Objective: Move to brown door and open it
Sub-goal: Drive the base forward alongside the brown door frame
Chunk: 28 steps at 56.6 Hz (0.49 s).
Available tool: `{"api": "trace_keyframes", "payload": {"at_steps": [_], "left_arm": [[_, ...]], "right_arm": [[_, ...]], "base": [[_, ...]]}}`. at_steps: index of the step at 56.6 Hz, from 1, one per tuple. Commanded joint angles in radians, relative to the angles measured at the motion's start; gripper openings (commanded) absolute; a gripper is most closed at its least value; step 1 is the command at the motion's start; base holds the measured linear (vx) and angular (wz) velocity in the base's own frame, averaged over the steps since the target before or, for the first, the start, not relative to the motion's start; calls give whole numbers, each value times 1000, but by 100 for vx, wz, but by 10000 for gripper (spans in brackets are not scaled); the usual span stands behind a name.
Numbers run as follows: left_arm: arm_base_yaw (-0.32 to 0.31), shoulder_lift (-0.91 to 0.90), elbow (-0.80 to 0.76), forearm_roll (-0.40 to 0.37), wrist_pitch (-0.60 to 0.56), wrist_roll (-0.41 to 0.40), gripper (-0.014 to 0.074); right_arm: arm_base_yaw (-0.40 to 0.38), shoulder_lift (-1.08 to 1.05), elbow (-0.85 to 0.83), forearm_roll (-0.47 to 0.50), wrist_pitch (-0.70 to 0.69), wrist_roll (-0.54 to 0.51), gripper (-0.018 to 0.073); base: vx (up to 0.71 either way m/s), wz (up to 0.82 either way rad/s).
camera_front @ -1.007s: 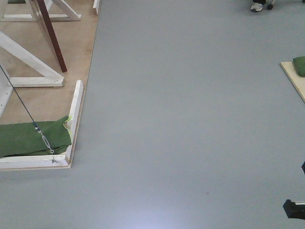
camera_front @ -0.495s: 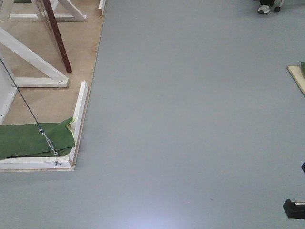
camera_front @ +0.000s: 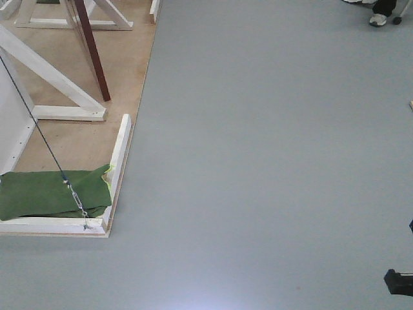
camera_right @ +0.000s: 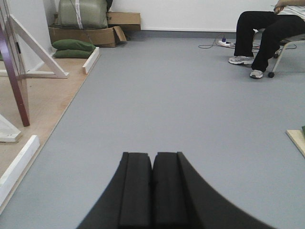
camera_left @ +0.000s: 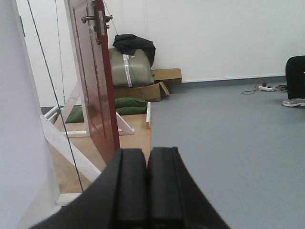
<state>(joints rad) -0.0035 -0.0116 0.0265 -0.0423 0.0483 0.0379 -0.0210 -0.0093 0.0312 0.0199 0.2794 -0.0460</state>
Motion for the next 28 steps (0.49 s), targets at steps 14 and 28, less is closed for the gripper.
{"api": "trace_keyframes", "payload": {"at_steps": [14, 28], "left_arm": [[-4, -15, -16, -3, -83, -9, -3], [-4, -15, -16, -3, -83, -9, -3]], "right_arm": [[-10, -14, 6, -6, -83, -5, 0], [-10, -14, 6, -6, -83, -5, 0]], "base": [[17, 0], [23, -2]]}}
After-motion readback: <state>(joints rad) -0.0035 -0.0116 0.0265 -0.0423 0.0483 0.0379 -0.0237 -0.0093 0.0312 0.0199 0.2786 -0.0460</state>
